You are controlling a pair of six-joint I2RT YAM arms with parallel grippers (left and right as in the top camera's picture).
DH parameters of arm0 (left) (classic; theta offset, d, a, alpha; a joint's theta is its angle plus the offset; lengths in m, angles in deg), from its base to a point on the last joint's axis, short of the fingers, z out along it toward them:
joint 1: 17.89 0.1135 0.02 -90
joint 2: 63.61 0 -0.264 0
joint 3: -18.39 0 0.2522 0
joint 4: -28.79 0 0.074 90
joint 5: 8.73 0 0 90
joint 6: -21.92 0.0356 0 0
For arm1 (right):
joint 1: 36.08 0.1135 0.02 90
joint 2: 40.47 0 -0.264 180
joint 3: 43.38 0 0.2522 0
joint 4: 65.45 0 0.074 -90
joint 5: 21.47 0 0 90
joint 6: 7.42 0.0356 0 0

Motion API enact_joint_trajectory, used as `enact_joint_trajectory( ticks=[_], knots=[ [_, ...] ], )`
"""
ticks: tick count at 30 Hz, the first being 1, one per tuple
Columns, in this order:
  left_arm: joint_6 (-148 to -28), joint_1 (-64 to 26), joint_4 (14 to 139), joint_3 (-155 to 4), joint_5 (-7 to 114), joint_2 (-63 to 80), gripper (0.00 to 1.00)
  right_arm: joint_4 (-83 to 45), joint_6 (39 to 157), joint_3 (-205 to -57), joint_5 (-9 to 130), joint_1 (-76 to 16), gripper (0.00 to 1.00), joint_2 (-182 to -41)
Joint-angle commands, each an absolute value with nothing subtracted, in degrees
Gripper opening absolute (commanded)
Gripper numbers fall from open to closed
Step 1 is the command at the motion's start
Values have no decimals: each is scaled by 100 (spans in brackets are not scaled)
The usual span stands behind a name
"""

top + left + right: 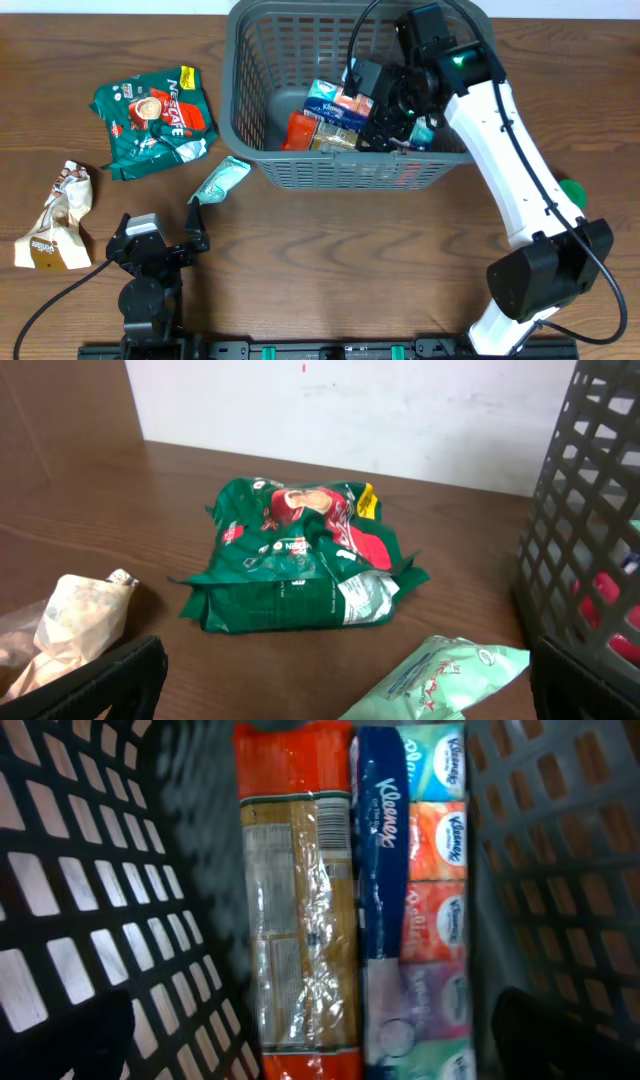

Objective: Pack container
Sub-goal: 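Release the pasta bag and withdraw the right gripper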

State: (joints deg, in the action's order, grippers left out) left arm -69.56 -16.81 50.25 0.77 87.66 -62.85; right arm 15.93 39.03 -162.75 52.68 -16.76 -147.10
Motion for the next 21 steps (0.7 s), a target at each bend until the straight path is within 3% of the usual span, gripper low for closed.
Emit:
enact_joint_trajectory(
  ticks=[1, 4, 13, 21],
  knots=[
    [-6945, -1646, 5189, 188, 8836, -6290, 99, 1544, 4233, -16397, 5102, -1698, 99, -14500],
    [-6943, -1646, 5189, 188, 8836, -6290, 99, 1343, 4757, -16454, 5397, -1705, 99, -14391],
    [-6943, -1646, 5189, 188, 8836, -6290, 99, 1483, 7944, -17534, 8979, -1875, 99, -13897],
    [-6945, -1646, 5189, 188, 8836, -6290, 99, 3033, 10589, -18091, 9508, -3139, 99, -13355]
  ],
)
